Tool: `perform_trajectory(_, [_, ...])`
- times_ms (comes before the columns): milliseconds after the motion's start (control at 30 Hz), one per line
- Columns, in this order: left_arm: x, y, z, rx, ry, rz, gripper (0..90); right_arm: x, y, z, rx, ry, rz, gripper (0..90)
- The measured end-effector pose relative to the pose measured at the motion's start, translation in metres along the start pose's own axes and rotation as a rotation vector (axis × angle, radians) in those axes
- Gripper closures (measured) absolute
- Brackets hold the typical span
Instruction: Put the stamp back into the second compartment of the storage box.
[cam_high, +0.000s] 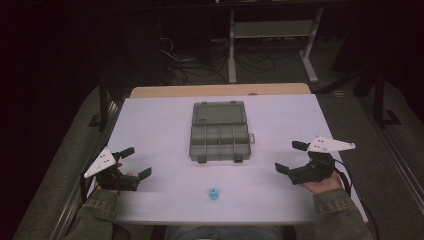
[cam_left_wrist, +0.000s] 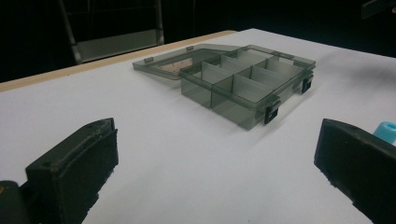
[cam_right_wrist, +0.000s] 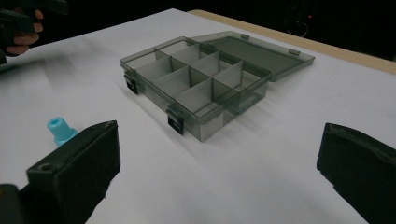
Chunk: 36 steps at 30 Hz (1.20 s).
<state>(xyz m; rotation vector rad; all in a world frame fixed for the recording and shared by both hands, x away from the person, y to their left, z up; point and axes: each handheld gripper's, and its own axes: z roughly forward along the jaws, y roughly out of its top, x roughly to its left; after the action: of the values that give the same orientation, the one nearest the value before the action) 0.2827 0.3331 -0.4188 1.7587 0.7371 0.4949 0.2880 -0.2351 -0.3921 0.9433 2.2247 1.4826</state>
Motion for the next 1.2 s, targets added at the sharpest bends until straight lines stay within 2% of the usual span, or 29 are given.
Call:
perform_trajectory(600, [0.001, 0.0, 0.001, 0.005, -0.003, 0.007, 0.0, 0.021, 0.018, 0.023, 0.024, 0.07, -0.059, 0.0])
perform_trajectory(800, [0.001, 0.0, 0.001, 0.003, -0.005, 0.006, 0.0, 0.03, 0.021, 0.031, 0.06, 0.095, -0.074, 0.0])
perform_trajectory(1200, [0.0, 0.0, 0.001, 0.002, -0.007, 0.004, 0.0, 0.044, 0.03, 0.047, 0.097, 0.158, -0.104, 0.0])
